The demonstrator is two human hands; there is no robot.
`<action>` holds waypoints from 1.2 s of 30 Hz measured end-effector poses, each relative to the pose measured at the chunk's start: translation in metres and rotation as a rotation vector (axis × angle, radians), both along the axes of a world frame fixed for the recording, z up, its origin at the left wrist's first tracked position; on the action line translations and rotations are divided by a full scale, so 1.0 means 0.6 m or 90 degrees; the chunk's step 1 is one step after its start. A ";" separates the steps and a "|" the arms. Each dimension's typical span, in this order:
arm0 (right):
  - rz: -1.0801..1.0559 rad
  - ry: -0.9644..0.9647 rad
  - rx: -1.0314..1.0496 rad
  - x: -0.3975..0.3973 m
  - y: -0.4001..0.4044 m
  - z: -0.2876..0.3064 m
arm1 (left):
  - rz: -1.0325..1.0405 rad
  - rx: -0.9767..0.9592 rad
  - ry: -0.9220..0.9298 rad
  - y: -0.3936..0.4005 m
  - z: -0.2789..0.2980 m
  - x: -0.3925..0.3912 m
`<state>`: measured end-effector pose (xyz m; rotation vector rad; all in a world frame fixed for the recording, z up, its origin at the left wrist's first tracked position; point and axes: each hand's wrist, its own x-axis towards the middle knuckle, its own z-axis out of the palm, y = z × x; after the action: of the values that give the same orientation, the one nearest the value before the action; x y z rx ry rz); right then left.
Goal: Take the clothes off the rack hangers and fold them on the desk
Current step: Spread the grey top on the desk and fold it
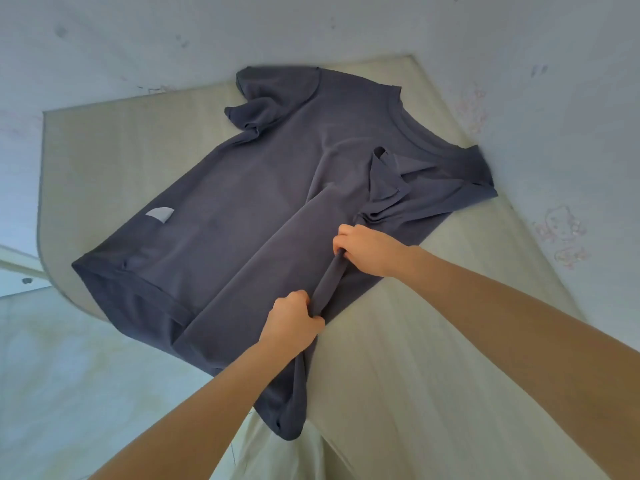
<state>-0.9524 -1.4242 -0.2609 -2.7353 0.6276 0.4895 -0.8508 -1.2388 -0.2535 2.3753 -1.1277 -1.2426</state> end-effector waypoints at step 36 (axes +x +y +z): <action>-0.221 -0.161 0.089 0.044 -0.054 0.027 | -0.169 0.212 -0.222 0.049 0.021 0.228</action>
<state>-0.9262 -1.4567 -0.2447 -2.4301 0.9344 0.0983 -0.7143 -1.2092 -0.2407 2.8493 -1.4818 -1.2021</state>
